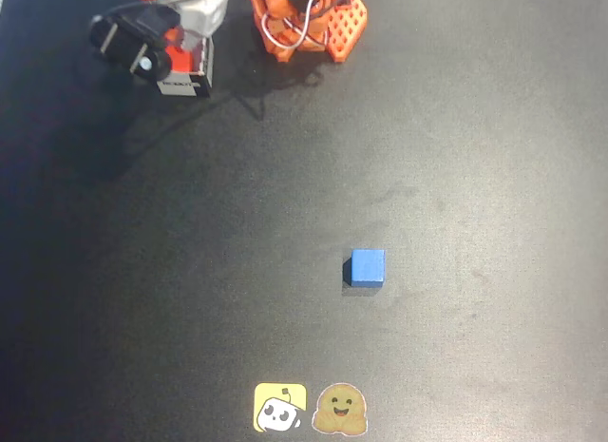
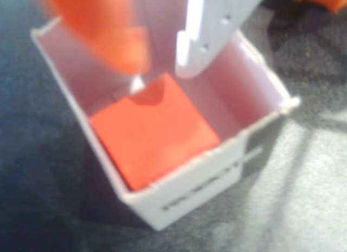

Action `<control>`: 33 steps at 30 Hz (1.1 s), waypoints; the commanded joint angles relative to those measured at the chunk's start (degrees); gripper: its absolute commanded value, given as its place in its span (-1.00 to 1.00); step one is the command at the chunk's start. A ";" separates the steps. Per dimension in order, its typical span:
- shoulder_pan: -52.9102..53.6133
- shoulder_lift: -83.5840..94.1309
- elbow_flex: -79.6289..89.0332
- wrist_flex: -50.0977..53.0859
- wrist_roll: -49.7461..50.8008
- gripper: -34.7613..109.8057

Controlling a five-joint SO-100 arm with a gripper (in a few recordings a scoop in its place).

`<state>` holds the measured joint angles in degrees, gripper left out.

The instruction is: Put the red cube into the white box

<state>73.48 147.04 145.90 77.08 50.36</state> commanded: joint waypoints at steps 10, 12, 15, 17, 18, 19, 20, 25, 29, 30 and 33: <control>-9.14 -10.72 -8.44 -6.50 6.15 -0.52; -12.48 -15.82 -11.69 -7.12 7.21 -0.52; -19.51 -17.67 -12.92 -7.82 11.07 -0.52; -25.14 -17.75 -12.39 -8.70 14.50 -0.52; -28.04 -18.11 -12.13 -9.23 17.05 -0.52; -31.11 -18.81 -12.13 -9.23 20.04 -0.52; -34.10 -19.25 -11.95 -9.40 22.59 -0.52; -47.99 -19.51 -11.16 -9.58 34.28 -0.52; -57.57 -18.46 -8.61 -10.99 40.43 -0.52; -59.41 -17.93 -8.26 -11.07 40.87 -0.52; -63.72 -16.61 -6.68 -11.07 41.84 -0.52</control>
<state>12.92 127.97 138.78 66.45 91.14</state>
